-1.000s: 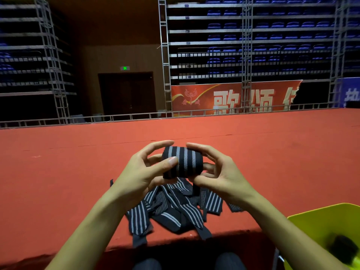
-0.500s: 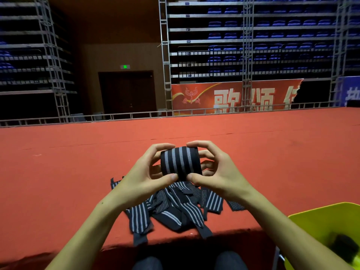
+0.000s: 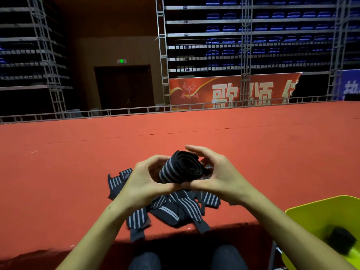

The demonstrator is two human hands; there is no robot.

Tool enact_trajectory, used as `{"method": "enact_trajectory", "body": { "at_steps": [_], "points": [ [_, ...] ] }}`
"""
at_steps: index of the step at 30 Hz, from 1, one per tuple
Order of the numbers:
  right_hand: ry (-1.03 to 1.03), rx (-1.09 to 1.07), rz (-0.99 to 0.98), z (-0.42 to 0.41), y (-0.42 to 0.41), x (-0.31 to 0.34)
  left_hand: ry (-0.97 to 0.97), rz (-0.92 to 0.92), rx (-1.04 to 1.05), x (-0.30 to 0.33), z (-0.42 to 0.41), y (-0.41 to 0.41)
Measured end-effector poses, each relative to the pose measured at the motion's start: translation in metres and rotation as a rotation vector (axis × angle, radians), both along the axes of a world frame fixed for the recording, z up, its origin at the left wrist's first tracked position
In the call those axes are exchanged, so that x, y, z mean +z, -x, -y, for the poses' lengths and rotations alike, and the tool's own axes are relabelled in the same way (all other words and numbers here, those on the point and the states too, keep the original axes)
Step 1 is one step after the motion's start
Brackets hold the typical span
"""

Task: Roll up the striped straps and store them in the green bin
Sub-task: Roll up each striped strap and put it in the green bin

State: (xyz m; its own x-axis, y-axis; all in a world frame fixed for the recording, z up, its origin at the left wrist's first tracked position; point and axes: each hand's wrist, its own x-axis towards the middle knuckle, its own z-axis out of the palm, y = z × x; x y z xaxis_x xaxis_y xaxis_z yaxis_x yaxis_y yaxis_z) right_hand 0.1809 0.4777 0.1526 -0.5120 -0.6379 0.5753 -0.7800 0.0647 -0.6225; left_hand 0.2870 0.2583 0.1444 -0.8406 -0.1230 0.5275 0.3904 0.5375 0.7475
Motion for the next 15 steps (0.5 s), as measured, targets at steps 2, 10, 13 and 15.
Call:
{"method": "enact_trajectory", "body": {
  "at_steps": [2,10,13,15],
  "points": [
    [0.003,0.031,0.034,-0.002,0.004,-0.002,-0.025,-0.023,0.001,-0.007,-0.004,0.006],
    [-0.096,0.053,0.02,-0.043,0.033,-0.015,-0.07,-0.029,-0.102,-0.041,-0.033,0.054],
    [-0.114,-0.009,0.059,-0.077,0.048,-0.026,-0.146,0.034,-0.211,-0.055,-0.064,0.08],
    [-0.128,-0.068,0.091,-0.105,0.058,-0.035,-0.164,0.06,-0.271,-0.064,-0.088,0.101]
  ]
}}
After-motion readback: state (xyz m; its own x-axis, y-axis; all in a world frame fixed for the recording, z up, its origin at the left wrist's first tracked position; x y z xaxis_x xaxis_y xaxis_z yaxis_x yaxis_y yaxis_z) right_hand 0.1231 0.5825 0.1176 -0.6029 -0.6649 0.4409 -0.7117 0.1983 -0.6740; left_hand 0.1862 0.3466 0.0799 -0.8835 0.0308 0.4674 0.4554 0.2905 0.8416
